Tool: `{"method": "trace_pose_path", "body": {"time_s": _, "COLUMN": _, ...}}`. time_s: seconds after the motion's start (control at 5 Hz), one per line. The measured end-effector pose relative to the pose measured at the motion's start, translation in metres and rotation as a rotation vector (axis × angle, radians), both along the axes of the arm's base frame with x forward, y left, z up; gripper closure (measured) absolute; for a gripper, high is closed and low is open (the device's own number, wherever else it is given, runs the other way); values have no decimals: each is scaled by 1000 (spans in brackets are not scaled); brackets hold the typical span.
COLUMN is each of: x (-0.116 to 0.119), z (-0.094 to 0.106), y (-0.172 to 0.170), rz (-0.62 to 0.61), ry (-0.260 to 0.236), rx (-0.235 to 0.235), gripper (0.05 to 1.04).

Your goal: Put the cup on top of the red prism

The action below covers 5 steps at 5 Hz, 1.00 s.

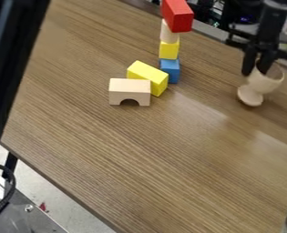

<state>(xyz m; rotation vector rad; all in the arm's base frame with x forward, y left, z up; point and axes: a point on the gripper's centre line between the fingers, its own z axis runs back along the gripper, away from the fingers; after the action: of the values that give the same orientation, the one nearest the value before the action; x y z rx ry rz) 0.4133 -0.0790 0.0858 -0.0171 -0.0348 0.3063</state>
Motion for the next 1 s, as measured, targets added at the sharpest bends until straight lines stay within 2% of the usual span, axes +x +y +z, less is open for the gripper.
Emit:
{"method": "trace_pose_path", "body": {"time_s": 0.2, "x": 0, "z": 30, "y": 18, "rz": 71, "ry": -27, "rx": -31, "gripper": 933}}
{"method": "trace_pose_path", "body": {"time_s": 0.4, "x": 3, "z": 54, "y": 32, "rz": 138, "ry": -69, "rx": -91, "gripper": 933}}
{"method": "trace_pose_path", "body": {"time_s": 0.8, "x": 13, "z": 91, "y": 66, "rz": 256, "ry": -154, "rx": -195, "gripper": 933}}
{"method": "trace_pose_path", "body": {"time_s": 1.0, "x": 16, "z": 103, "y": 82, "rz": 304, "ry": -180, "rx": -226, "gripper": 933}}
